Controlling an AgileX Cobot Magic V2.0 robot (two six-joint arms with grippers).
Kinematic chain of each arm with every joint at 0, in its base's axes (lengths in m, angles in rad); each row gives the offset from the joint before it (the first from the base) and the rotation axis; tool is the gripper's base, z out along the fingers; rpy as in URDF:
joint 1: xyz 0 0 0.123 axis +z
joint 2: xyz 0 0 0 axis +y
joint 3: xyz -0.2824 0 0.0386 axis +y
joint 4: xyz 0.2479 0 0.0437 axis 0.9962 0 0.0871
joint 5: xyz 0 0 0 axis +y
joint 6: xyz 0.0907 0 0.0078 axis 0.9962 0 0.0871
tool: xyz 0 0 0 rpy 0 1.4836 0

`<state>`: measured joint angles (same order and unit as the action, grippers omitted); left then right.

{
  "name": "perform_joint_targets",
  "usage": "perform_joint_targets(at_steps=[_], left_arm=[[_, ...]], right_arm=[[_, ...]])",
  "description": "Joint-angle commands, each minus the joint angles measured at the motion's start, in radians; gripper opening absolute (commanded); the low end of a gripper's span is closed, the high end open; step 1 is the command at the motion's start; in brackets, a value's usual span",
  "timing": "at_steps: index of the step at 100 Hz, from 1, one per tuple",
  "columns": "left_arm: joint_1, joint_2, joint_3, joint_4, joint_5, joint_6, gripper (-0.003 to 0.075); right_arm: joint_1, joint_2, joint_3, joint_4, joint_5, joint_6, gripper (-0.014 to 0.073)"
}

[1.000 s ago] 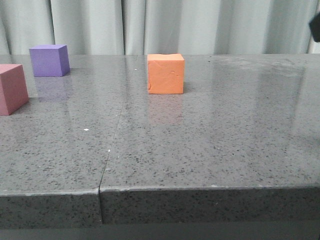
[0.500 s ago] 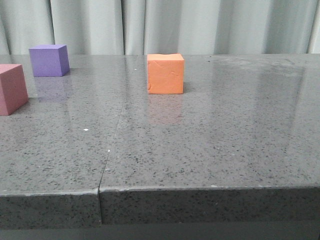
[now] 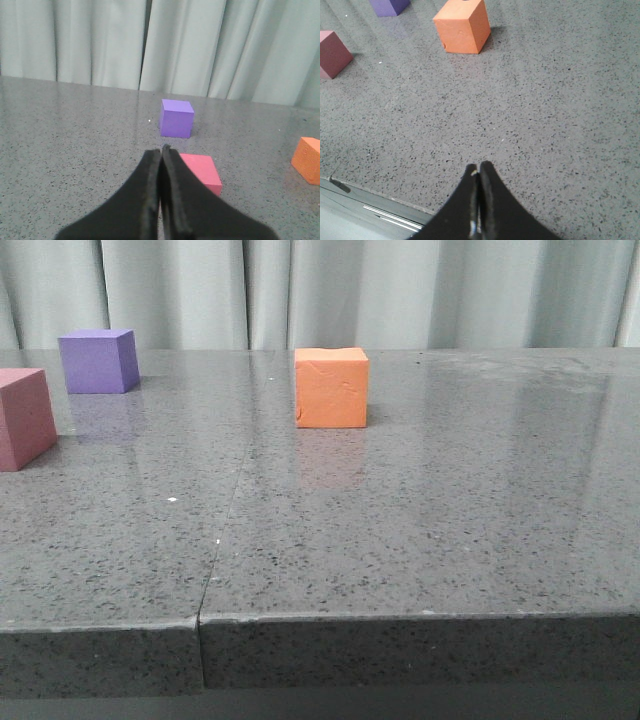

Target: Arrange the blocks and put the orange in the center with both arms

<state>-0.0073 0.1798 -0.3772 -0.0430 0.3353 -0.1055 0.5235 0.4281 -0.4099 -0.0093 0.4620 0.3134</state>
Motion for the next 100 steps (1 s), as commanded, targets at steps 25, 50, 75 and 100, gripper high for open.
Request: perform_joint_targets(at_steps=[25, 50, 75, 100], left_arm=[[0.000, 0.351, -0.328, 0.001, 0.135, 0.058, -0.0020], [0.000, 0.596, -0.522, 0.001, 0.182, 0.058, -0.0020], [0.000, 0.777, -0.660, -0.003, 0.181, 0.106, 0.0233], [0.000, 0.895, -0.753, -0.014, 0.177, 0.106, 0.0661]], right_arm=[[0.003, 0.002, -0.025, -0.011, -0.064, -0.010, -0.0070], [0.003, 0.002, -0.025, -0.011, -0.064, -0.010, -0.0070], [0.003, 0.002, -0.025, -0.011, -0.064, -0.010, -0.0070], [0.003, 0.002, -0.025, -0.011, -0.064, -0.010, -0.0070]])
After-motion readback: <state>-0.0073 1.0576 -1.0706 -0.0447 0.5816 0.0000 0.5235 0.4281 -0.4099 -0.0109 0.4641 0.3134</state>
